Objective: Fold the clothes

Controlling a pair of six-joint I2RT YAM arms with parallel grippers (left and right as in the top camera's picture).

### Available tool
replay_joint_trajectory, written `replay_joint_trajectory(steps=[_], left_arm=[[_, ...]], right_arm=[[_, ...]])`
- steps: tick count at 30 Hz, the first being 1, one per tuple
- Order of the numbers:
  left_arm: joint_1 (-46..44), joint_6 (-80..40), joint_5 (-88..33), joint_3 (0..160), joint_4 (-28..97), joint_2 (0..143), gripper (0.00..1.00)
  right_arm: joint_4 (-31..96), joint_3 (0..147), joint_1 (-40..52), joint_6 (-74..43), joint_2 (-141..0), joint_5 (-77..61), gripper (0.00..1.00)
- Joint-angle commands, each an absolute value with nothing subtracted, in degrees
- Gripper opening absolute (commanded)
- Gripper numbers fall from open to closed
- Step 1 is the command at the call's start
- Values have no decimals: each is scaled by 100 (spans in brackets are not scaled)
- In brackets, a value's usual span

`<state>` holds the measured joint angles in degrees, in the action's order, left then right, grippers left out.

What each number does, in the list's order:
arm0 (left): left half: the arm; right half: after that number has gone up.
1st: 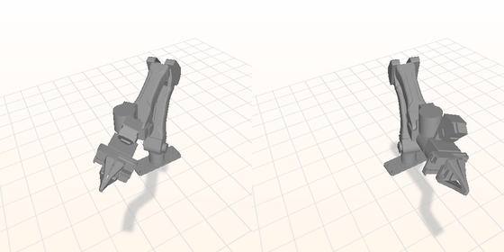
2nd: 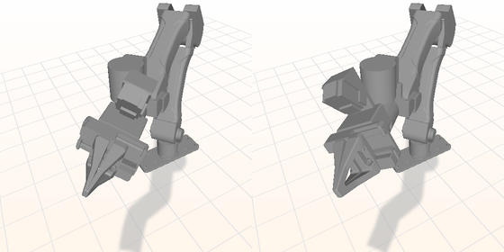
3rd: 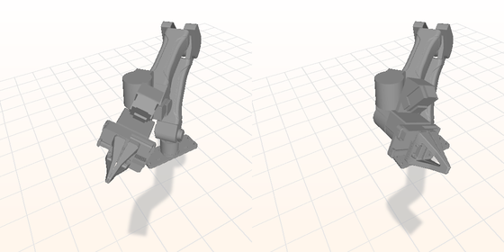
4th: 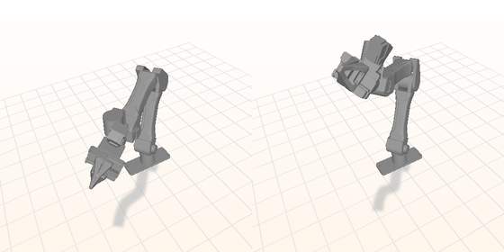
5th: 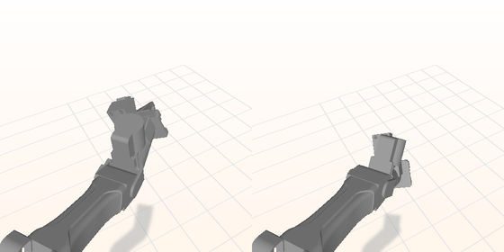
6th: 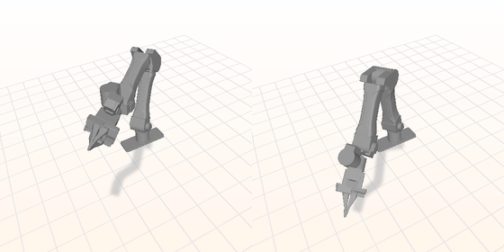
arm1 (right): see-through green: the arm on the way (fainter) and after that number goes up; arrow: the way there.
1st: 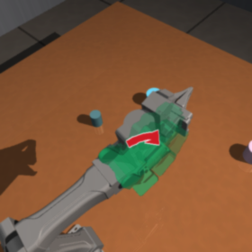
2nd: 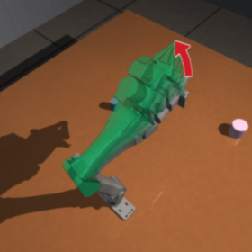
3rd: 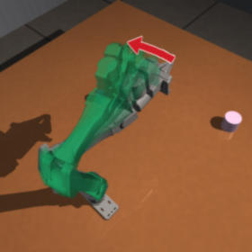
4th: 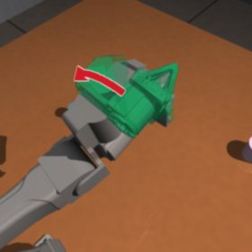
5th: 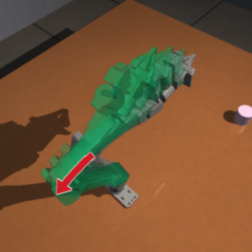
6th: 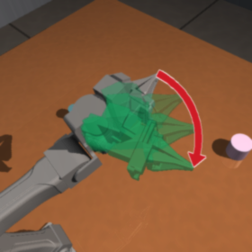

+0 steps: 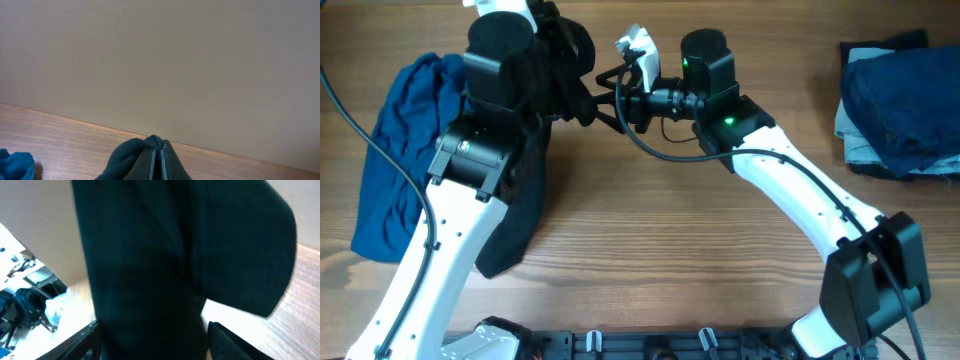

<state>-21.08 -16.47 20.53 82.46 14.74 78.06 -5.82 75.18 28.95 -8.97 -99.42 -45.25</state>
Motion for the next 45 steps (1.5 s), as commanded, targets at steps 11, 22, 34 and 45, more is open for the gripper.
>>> replay_joint_trajectory(steps=[11,22,34,45], left_arm=[[-2143,-1721,1997,8294,1461,7813,4],[-2154,-1876,1997,8294,1459,7813,4],[-2154,-1898,1997,8294,1479,7811,4],[-2143,-1890,2145,8294,1772,7773,11]], right_arm=[[-823,7644,3395,-1066,-9802,-3741,59],[-926,7644,3544,-1435,-9802,-3074,52],[-1208,7644,3719,-2178,-9804,-2359,40],[-1129,7644,3454,-2202,-9800,-1837,4]])
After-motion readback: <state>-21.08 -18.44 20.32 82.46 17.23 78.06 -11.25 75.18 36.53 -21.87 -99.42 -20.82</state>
